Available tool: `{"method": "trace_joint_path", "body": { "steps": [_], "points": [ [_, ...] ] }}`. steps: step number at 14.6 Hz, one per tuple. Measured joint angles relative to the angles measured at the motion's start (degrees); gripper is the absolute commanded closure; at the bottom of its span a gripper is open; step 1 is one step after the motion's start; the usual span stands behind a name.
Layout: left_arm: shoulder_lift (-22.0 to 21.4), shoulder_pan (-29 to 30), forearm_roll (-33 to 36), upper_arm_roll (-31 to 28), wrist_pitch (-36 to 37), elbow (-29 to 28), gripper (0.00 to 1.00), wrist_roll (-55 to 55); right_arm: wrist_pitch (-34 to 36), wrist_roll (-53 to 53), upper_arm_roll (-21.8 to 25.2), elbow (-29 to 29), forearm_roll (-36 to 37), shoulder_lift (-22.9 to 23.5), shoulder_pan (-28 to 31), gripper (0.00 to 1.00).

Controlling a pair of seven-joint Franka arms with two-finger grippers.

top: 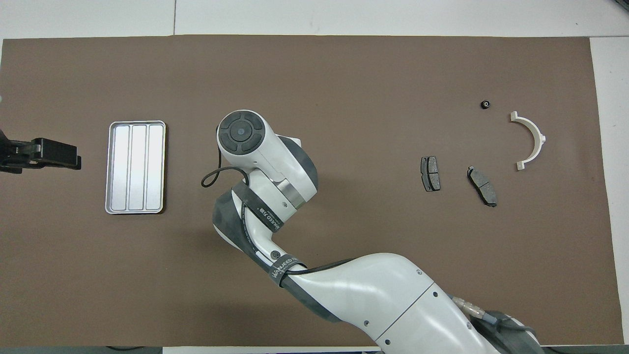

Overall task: Pick bearing gear from pile to tray
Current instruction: 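Set the bearing down with the right gripper while the left gripper approaches, then grasp the bearing with the left gripper while the right gripper withdraws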

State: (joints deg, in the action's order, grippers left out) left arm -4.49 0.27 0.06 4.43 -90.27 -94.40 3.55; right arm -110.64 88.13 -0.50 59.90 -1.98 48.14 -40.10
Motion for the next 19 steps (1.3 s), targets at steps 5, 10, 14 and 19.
{"method": "trace_joint_path", "body": {
  "steps": [5,10,14,19],
  "points": [
    [0.0,0.0,0.0,0.0,0.0,0.0,0.00,0.0,6.6,-13.3,0.0,-0.4,0.0,-7.2,6.4,0.00],
    [0.0,-0.2,0.0,0.4,-0.1,0.0,0.00,2.7,12.4,-34.0,0.6,-0.5,0.0,-11.1,12.1,0.00],
    [-0.2,-5.0,-0.4,1.0,-5.4,-3.1,0.00,17.7,15.8,-53.0,1.1,-0.4,0.1,-13.1,18.9,0.00],
    [3.7,-11.3,-2.4,1.2,-12.8,-8.1,0.00,29.3,16.1,-73.3,2.9,0.4,0.5,-13.1,27.1,0.00]
  ]
}}
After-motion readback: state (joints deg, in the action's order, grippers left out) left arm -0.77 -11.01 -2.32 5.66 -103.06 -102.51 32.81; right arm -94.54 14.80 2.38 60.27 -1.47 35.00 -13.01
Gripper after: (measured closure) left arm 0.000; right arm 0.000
